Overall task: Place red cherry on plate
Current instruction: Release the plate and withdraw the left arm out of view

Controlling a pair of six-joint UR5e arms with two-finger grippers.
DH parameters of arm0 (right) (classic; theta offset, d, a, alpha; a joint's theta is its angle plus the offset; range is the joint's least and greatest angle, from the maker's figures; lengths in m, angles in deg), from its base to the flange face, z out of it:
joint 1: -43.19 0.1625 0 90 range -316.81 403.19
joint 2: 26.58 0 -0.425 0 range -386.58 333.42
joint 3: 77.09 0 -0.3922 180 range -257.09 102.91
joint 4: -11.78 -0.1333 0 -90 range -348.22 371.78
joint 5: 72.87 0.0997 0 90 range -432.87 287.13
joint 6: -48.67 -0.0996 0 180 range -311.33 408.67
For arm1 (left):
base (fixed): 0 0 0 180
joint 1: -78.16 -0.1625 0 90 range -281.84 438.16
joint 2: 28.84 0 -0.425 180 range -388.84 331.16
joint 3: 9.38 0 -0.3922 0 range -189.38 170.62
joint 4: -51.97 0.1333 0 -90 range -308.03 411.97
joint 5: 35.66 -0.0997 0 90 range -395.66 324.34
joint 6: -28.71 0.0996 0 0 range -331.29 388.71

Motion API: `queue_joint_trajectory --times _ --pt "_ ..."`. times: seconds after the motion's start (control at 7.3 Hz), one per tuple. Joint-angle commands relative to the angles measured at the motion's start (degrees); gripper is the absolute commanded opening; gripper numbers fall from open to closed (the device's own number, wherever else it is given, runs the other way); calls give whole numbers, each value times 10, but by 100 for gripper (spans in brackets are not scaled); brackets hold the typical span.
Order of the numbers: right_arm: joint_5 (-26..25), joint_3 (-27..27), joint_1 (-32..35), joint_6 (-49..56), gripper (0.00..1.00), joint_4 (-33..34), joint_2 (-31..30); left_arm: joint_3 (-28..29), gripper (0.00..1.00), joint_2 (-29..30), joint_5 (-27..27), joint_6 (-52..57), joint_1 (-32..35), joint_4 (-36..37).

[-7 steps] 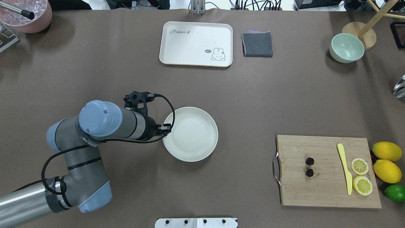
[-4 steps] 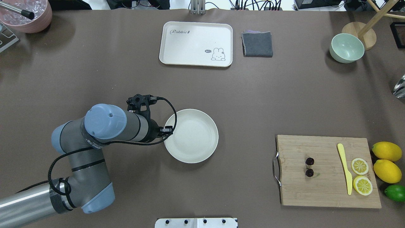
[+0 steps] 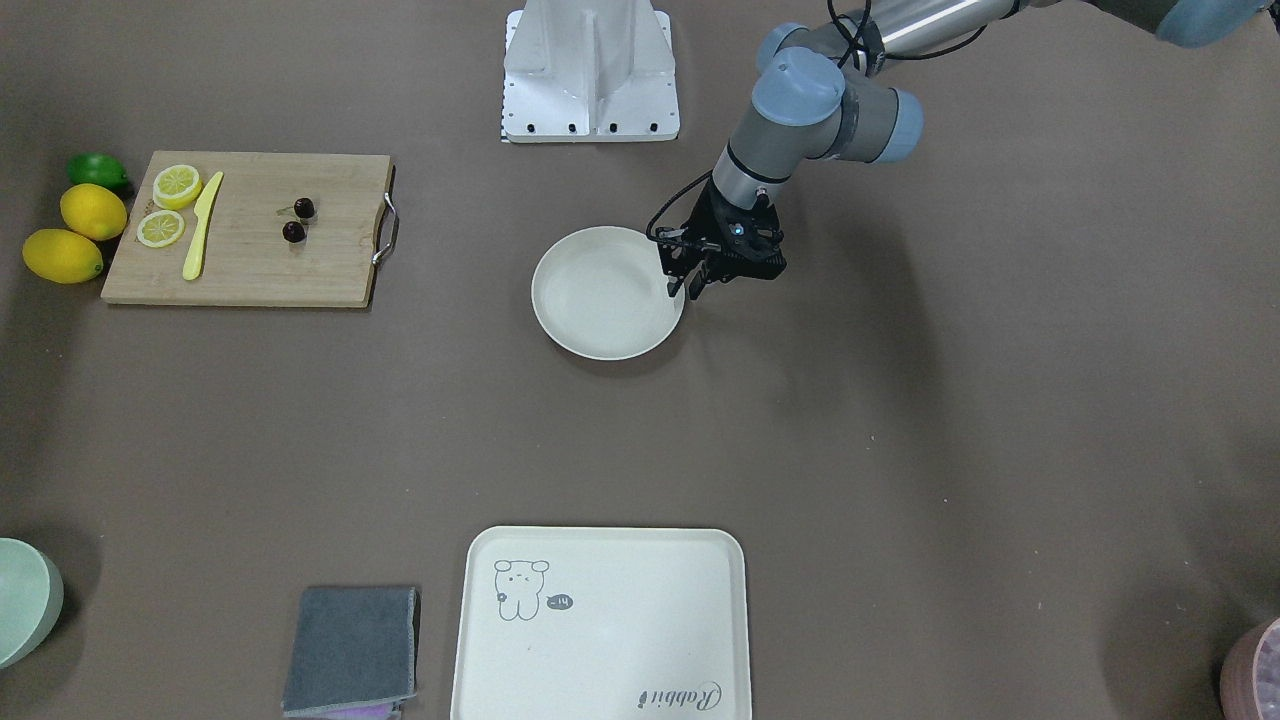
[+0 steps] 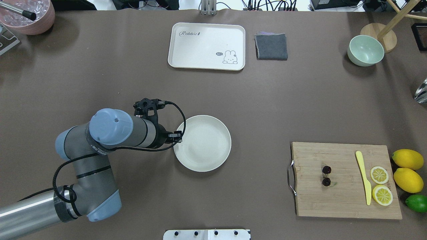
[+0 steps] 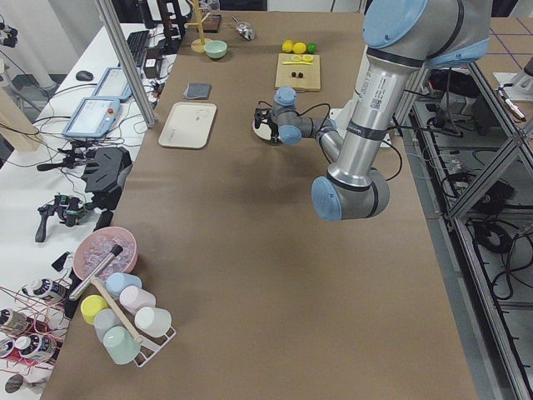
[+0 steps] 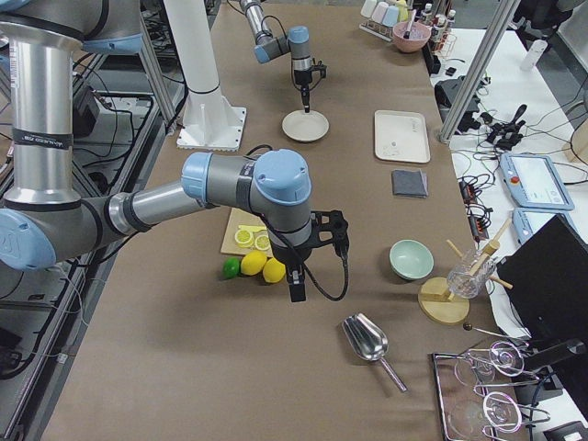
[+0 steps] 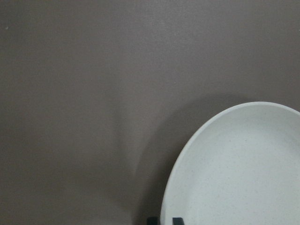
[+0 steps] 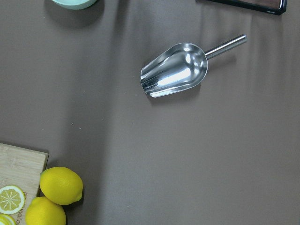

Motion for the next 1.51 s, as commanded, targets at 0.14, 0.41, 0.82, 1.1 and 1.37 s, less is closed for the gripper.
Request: queue_joint_trajectory --times 0.14,0.41,0.82,1.1,1.37 --pt "0 0 0 0 100 1 1 -49 97 -29 67 1 60 5" --pt "2 2 0 -1 100 0 1 -135 97 -143 186 70 164 4" --pt "10 1 0 0 100 1 -3 -155 97 -315 424 357 425 3" --pt "11 1 0 0 100 1 -6 -63 97 -347 518 548 561 5" --pt "17 1 0 -1 100 1 -6 8 97 -357 529 649 622 6"
